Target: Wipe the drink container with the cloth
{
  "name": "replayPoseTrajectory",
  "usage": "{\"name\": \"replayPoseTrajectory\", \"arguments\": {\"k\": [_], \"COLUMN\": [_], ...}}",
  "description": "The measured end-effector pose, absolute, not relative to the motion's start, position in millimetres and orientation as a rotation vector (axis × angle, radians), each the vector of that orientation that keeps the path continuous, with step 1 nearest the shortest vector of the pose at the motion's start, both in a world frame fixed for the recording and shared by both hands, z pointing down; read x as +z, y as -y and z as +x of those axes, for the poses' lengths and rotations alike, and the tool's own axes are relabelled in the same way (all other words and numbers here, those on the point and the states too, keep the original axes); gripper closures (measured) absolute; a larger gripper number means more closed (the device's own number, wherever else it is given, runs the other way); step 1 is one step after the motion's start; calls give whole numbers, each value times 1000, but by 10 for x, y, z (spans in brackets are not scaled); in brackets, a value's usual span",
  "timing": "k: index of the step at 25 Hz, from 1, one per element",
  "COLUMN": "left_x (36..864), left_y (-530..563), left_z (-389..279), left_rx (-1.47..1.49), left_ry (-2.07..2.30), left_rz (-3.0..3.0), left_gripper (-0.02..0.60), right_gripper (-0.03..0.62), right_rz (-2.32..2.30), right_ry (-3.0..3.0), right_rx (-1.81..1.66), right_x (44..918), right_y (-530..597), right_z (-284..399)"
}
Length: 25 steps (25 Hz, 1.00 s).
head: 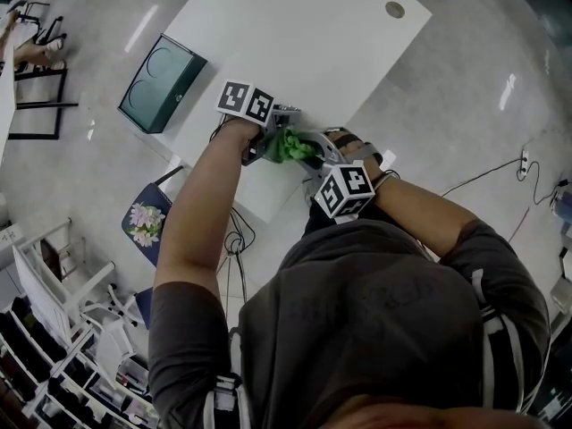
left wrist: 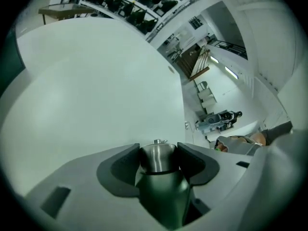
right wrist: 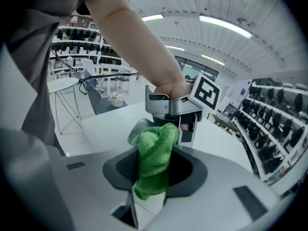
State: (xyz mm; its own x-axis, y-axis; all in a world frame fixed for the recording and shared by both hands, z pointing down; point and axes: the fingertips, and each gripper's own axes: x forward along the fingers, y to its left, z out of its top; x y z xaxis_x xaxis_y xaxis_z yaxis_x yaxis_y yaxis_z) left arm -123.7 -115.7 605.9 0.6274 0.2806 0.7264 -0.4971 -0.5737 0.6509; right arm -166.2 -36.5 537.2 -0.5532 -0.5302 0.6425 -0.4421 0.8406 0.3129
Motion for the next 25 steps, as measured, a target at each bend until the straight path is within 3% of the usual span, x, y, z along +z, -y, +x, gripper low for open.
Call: {"name": "replayPoseTrajectory", "arguments": {"k": [9,16,25], "left_x": [5365,5239,5169], "left_y": [1671,1737,1774], "left_z": [-1285,-1291,-1350], "left_rx": [380,395,360], "left_ry": [484,520,568], "left_rz": [2017,2140,2194], "left_gripper": [345,348,349], "right_gripper": [480,484,483], "right_rz": [859,779,617], "right_ry": [2242,2090,2011], "right_rx": [-110,-195,-32], "right_x": [4916,5189,5947], "right_y": [800,858,437], "right_z": [-1372,-1409,-1252]}}
